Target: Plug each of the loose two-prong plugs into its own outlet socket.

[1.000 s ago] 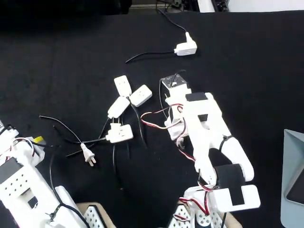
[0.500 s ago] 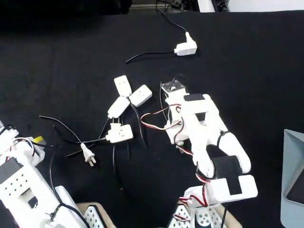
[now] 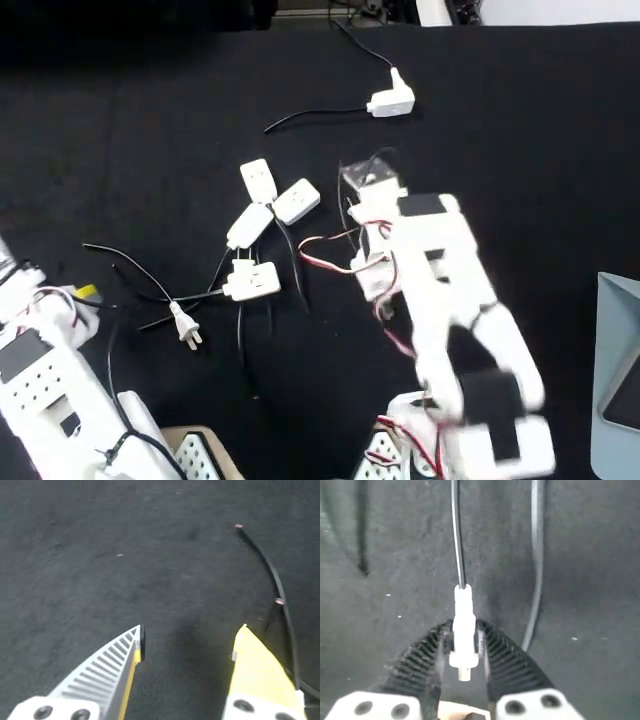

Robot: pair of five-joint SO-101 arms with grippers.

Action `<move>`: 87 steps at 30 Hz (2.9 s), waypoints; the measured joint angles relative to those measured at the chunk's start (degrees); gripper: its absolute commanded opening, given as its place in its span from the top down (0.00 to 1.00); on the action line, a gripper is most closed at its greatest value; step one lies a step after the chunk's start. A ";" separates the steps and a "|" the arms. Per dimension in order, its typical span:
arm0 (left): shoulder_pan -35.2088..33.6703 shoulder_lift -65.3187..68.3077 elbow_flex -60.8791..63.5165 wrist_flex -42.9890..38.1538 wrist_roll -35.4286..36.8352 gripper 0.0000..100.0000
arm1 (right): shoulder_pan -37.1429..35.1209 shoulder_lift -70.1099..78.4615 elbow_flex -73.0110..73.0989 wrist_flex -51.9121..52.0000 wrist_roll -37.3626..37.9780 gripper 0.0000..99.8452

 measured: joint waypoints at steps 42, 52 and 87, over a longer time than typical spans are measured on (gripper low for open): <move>57.93 -14.33 -13.36 1.67 12.40 0.71 | -32.53 -49.76 23.82 -21.89 -16.97 0.99; 64.62 -30.07 -5.80 1.67 6.68 0.71 | -31.91 -49.32 23.82 -21.89 -16.97 0.99; 59.60 35.78 -14.33 -11.87 -26.11 0.72 | -11.52 -49.32 32.18 -33.76 -19.78 0.99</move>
